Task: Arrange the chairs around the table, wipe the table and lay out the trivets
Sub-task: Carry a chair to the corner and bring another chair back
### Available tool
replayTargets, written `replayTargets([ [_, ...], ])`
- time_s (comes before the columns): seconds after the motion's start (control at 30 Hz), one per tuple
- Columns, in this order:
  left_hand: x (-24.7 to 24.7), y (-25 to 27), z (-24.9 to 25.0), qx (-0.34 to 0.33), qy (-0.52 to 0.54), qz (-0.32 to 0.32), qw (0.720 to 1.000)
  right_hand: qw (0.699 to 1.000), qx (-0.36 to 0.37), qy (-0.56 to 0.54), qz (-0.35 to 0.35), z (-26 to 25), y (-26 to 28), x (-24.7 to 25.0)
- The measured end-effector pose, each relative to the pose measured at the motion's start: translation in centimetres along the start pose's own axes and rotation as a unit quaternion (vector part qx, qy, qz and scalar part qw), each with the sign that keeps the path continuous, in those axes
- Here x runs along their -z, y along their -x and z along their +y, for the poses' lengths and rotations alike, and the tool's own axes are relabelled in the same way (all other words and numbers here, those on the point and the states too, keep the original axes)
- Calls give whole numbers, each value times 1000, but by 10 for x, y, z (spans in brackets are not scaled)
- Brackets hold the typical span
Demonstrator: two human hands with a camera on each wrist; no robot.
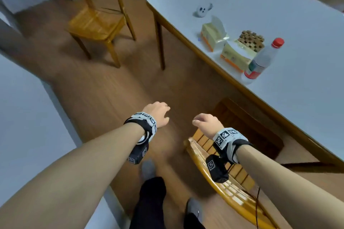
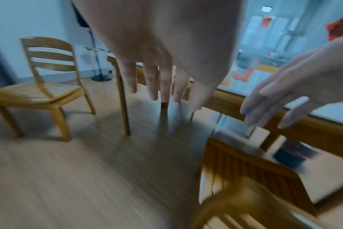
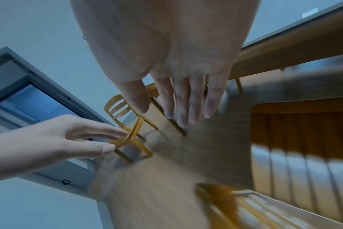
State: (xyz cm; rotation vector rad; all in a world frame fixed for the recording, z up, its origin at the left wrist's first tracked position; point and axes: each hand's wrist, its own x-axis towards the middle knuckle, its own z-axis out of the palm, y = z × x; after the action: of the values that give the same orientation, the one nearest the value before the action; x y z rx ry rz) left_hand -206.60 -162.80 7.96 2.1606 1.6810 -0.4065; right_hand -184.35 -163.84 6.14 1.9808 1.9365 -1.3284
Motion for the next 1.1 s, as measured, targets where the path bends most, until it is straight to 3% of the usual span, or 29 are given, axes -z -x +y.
replayTargets([
  [0.2, 53, -41, -170, 98, 102, 84, 986, 1000, 8, -25, 2, -135, -114, -5],
  [0.37, 102, -60, -291, 157, 114, 79, 978, 1000, 13, -20, -4, -240, -190, -2],
  [0.53, 160, -102, -382, 182, 119, 92, 972, 999, 45, -13, 1, -335, -263, 25],
  [0.7, 213, -175, -458, 192, 140, 105, 966, 998, 58, -14, -10, -417, -356, 62],
  [0.93, 310, -306, -574, 230, 139, 117, 956, 996, 82, -22, -6, -539, -529, 130],
  [1.1, 371, -397, -640, 254, 191, 153, 936, 995, 98, -3, 15, -614, -631, 183],
])
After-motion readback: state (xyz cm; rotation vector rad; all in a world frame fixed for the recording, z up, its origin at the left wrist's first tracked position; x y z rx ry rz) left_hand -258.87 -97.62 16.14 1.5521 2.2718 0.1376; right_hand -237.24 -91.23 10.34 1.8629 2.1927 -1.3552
